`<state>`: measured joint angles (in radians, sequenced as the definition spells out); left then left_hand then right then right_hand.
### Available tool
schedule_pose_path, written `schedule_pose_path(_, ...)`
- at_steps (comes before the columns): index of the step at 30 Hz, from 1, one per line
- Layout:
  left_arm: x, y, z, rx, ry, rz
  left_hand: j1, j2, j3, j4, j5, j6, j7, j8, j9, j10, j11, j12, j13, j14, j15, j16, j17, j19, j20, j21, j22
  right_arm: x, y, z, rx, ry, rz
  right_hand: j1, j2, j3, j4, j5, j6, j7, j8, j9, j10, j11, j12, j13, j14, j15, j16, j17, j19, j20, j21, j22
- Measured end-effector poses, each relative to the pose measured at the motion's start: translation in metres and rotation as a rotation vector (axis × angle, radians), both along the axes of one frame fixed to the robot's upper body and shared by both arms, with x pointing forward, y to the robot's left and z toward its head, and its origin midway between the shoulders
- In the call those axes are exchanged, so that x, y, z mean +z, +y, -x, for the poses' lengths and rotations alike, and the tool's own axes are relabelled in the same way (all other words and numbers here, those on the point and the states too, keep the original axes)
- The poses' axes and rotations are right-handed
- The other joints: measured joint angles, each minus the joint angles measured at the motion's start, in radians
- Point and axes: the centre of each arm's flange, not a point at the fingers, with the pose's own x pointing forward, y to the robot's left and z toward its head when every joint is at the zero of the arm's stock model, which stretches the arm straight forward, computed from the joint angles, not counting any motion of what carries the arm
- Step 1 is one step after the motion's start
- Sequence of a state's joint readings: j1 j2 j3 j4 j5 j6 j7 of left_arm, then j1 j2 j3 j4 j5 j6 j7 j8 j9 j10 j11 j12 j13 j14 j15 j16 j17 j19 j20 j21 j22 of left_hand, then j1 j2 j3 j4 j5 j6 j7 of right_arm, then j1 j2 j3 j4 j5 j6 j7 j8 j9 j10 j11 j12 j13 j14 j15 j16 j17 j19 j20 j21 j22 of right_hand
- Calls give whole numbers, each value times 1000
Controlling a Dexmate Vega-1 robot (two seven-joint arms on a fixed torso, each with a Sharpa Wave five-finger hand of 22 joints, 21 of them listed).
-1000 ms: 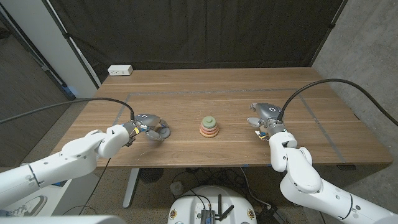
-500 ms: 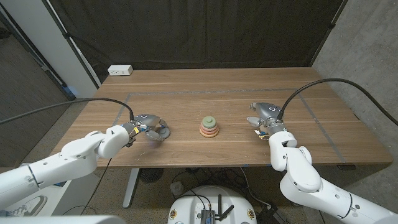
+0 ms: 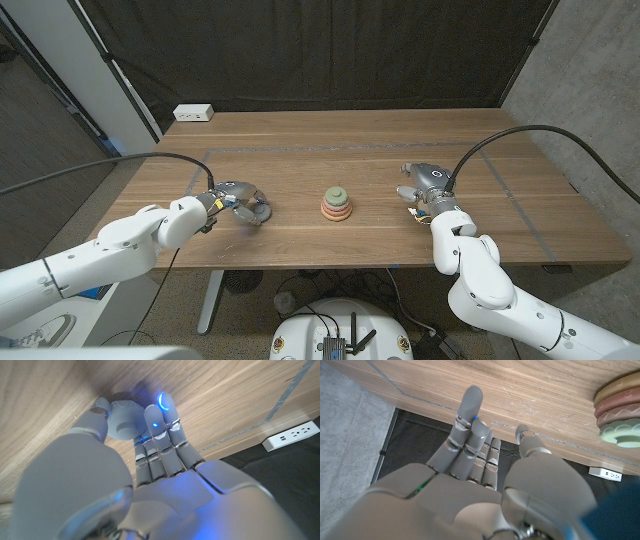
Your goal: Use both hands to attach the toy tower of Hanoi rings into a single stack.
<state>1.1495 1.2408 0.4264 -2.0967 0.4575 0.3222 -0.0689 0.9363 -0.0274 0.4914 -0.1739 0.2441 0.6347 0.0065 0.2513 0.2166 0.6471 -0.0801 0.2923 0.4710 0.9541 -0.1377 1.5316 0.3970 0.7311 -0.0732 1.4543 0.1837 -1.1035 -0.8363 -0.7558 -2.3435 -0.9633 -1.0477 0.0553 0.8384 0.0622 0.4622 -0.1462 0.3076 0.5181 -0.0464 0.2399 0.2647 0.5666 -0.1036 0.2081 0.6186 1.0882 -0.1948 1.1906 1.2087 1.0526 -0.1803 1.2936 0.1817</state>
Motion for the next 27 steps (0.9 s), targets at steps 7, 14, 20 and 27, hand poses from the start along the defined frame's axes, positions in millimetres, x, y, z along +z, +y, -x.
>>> schedule_pose_path(7,8,-2,2,-6,-13,-2,0,0,0,0,1,1,-1,0,0,3,3,0,6,7,-3,0,0,0,0,7,0,1,1,0,2,-3,-2,0,0,0,0,0,0,0,0,0,4,4,0,0,0,0,0,2,0,0,0,0)
schedule_pose_path(14,21,-3,6,-3,-7,2,0,0,0,0,1,-2,2,-8,-1,3,3,-8,7,7,-3,0,5,0,0,7,0,1,1,0,2,-7,-3,0,0,4,-4,0,5,6,0,0,4,4,0,0,0,0,0,2,0,0,0,0)
schedule_pose_path(20,33,-7,13,-8,-13,-6,1,1,0,0,1,-6,-1,-16,-1,3,3,-15,8,7,-3,-4,3,0,0,7,0,1,0,1,0,-12,-4,0,0,4,-4,7,5,6,0,0,7,7,0,4,0,0,0,-1,0,0,0,0)
schedule_pose_path(27,42,-8,21,-4,-18,-10,2,1,0,0,4,-6,-1,-16,5,3,3,-18,13,7,-3,-4,5,0,0,7,0,0,-1,2,-4,-14,-8,0,0,8,-8,7,5,6,0,0,11,3,0,2,0,0,0,2,0,0,0,0)
